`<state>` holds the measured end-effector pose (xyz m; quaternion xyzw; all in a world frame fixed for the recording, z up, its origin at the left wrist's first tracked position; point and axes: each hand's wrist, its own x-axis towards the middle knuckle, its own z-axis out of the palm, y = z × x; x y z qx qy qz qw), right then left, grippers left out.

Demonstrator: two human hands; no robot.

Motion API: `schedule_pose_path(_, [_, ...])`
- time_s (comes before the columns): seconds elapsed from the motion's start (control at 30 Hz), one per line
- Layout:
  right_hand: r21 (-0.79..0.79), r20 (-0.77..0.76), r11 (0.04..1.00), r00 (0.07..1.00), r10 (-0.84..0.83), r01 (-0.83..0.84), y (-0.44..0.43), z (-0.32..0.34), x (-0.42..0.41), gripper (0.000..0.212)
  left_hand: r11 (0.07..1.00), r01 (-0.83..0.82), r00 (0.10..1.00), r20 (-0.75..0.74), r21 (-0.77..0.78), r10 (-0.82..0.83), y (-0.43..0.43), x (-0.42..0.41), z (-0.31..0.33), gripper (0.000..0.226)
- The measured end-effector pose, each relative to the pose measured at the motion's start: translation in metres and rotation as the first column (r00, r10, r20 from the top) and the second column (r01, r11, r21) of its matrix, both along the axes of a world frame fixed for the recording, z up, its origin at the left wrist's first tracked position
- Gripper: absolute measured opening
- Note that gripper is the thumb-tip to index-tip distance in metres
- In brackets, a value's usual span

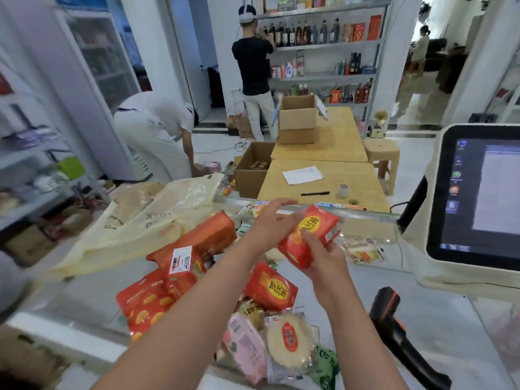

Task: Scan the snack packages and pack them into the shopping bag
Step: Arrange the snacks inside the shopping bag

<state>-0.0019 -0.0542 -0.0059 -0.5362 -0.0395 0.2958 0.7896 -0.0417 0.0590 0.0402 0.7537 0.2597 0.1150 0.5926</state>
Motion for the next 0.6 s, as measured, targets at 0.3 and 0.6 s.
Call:
schedule_pose_path(0.3, [0.074,-0.05,0.984,0.985,0.163,-0.159,0.086,0.037,-0.046,0.028,0.789,-0.44,0.888,0.077,0.43,0.453,0.137,-0.133,0.018,0.021])
schedule_pose_path(0.6, [0.056,-0.015,0.972,0.973,0.231,-0.23,0.188,0.073,-0.115,0.026,0.639,0.014,0.716,-0.454,0.769,0.531,0.274,-0.242,-0.055,0.074])
